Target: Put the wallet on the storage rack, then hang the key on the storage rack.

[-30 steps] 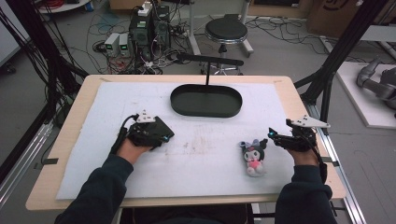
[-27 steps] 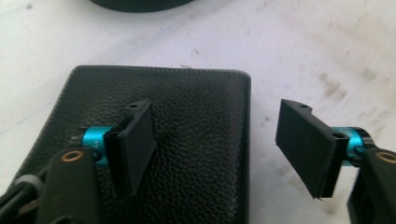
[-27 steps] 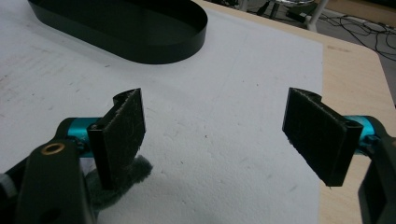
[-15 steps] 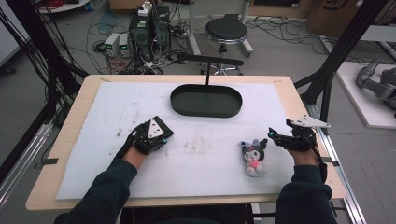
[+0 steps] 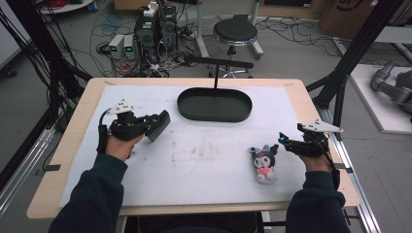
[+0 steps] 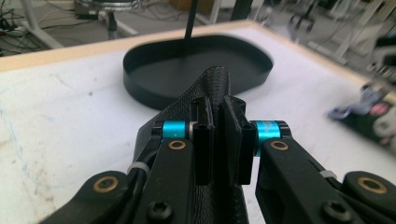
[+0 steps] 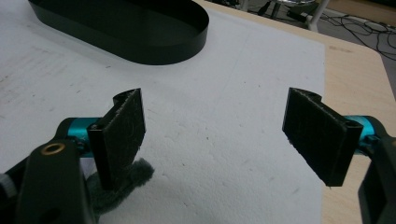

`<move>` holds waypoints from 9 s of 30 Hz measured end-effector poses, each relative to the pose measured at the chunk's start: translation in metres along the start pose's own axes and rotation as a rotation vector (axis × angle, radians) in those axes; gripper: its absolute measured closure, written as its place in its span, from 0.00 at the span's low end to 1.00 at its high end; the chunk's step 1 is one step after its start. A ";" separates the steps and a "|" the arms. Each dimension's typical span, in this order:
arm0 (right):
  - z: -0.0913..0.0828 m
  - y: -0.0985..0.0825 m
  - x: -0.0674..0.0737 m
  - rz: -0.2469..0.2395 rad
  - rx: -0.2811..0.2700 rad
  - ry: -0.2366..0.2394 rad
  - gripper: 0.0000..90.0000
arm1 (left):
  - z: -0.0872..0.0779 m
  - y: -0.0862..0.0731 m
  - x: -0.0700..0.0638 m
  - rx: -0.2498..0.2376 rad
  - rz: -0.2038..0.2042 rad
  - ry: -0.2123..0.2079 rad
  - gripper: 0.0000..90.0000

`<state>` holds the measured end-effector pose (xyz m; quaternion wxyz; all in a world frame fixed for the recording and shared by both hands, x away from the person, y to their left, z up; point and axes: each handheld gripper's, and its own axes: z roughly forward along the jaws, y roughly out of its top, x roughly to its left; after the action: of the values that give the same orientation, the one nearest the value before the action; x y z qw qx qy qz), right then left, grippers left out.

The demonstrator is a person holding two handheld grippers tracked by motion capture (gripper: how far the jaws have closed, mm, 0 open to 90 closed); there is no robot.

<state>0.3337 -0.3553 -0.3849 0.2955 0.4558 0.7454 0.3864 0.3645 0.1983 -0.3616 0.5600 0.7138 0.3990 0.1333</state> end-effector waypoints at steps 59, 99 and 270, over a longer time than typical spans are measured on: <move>0.001 -0.001 0.001 -0.008 0.006 0.006 0.24 | 0.035 -0.010 0.001 0.043 -0.009 0.114 0.19; -0.003 -0.004 -0.011 0.045 -0.023 0.005 0.24 | 0.114 0.056 0.006 0.014 0.225 0.090 0.85; 0.031 0.052 0.065 -0.135 -0.029 0.212 0.45 | -0.021 -0.050 0.028 -0.098 0.073 0.250 0.25</move>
<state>0.3553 -0.2713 -0.3633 0.2469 0.3568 0.7959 0.4223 0.3487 0.2357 -0.4070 0.5346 0.6776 0.4324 0.2610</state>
